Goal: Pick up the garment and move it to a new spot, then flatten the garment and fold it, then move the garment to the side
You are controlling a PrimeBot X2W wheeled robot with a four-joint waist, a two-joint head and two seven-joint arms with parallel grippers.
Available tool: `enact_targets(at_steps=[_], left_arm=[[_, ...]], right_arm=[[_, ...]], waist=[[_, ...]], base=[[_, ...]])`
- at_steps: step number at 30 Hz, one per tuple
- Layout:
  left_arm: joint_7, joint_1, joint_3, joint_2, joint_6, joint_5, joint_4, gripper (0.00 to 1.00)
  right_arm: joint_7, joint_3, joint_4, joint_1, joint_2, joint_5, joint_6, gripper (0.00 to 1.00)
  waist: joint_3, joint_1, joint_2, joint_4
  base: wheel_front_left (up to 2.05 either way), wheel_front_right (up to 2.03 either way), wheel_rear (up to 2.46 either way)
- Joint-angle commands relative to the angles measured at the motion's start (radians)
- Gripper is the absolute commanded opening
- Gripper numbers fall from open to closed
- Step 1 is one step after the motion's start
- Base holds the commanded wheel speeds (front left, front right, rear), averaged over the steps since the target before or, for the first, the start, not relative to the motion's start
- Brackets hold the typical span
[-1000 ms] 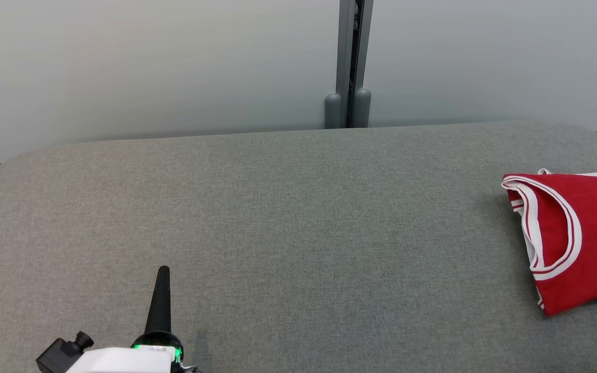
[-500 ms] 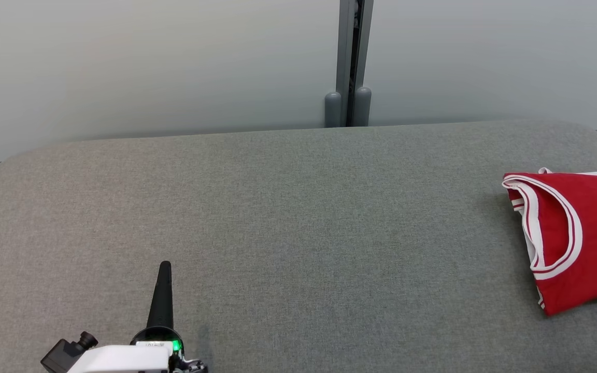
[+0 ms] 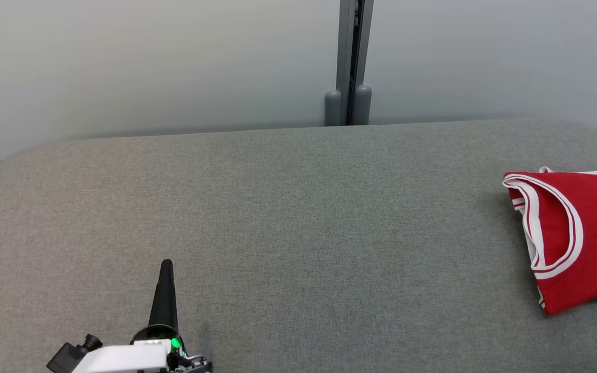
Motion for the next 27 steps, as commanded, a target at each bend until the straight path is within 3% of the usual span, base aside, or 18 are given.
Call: enact_targets(at_steps=[1, 27], left_arm=[[-0.002, -0.023, 0.006, 0.0, -0.009, -0.014, 0.0, 0.0], [-0.003, -0.024, 0.007, -0.005, -0.014, -0.026, 0.001, 0.0]], right_arm=[[0.012, -0.01, 0.005, -0.011, -0.007, 0.024, 0.002, 0.0], [0.016, -0.013, 0.012, -0.015, -0.009, 0.037, 0.002, 0.0]], waist=[[0.0, 0.0, 0.0, 0.0], [0.001, 0.0, 0.0, 0.0]], base=[[0.0, 0.0, 0.0], [0.0, 0.0, 0.0]])
